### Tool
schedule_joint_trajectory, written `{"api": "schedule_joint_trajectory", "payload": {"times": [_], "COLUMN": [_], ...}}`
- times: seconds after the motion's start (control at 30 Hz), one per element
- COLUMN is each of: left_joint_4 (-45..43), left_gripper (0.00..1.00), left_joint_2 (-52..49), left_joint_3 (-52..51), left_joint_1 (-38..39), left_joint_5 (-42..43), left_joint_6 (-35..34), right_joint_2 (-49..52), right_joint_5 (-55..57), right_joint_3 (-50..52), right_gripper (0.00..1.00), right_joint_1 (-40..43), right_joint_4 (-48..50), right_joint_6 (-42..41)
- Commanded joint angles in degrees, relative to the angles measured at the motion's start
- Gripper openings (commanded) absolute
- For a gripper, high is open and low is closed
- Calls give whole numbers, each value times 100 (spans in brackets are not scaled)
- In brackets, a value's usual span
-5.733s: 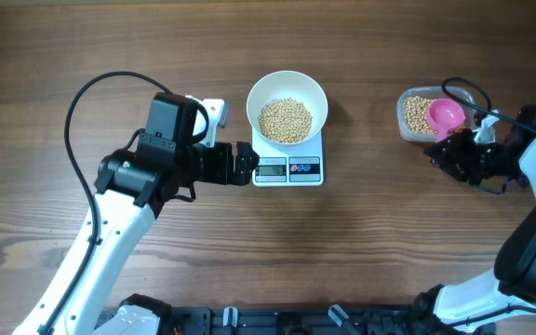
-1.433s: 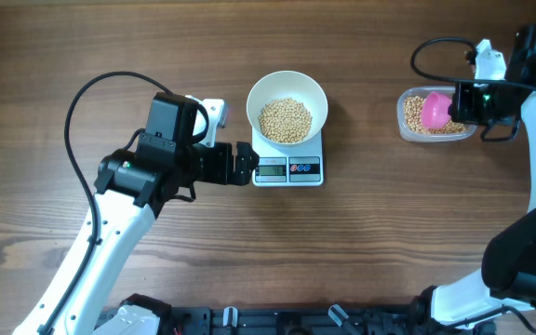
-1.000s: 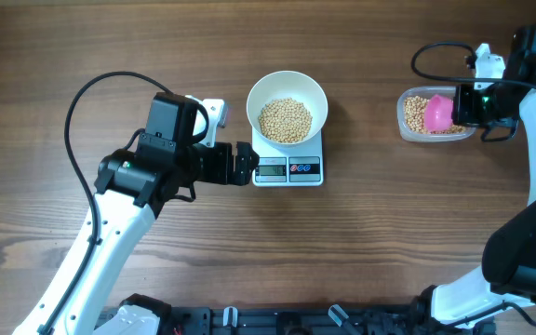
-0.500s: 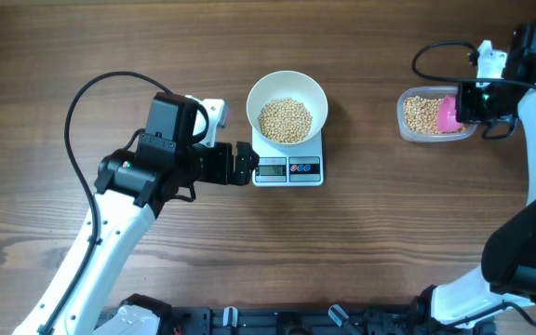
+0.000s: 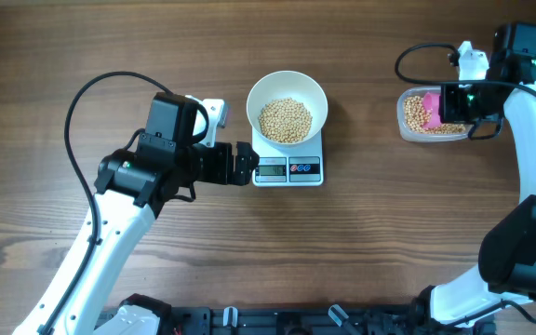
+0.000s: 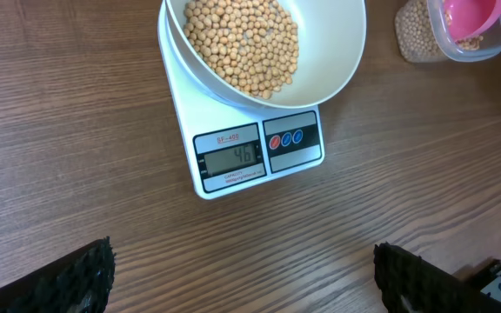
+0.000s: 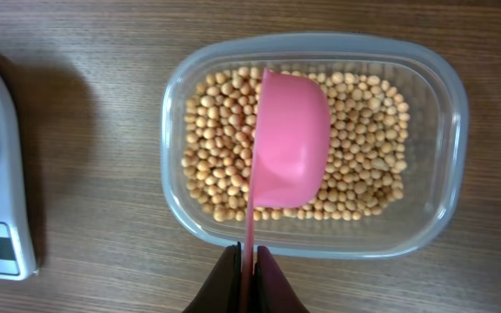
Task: Scoop item into bowl and weigh 150g on scale
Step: 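Scoop soybeans from the tub with the pink scoop, right gripper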
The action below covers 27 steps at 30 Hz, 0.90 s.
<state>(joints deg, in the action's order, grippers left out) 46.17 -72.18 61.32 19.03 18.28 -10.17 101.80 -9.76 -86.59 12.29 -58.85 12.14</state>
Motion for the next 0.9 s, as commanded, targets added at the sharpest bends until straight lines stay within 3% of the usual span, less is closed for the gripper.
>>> {"api": "schedule_joint_trajectory", "payload": {"times": [0.0, 0.37, 0.87], "left_joint_4": [-13, -13, -13], "left_gripper": [100, 100, 100], "left_joint_2": [-15, -15, -15], "left_joint_3": [-42, -42, -42], "left_joint_1": [20, 20, 20], "left_joint_5": [70, 70, 70], "left_joint_6": [90, 90, 90], "right_joint_2": [120, 140, 140], "right_joint_5": [166, -1102, -1799], "right_joint_3": [70, 487, 496], "right_gripper": [4, 4, 4], "right_joint_1": [-13, -11, 197], "right_joint_4": [33, 247, 387], "right_joint_6": [111, 120, -232]}}
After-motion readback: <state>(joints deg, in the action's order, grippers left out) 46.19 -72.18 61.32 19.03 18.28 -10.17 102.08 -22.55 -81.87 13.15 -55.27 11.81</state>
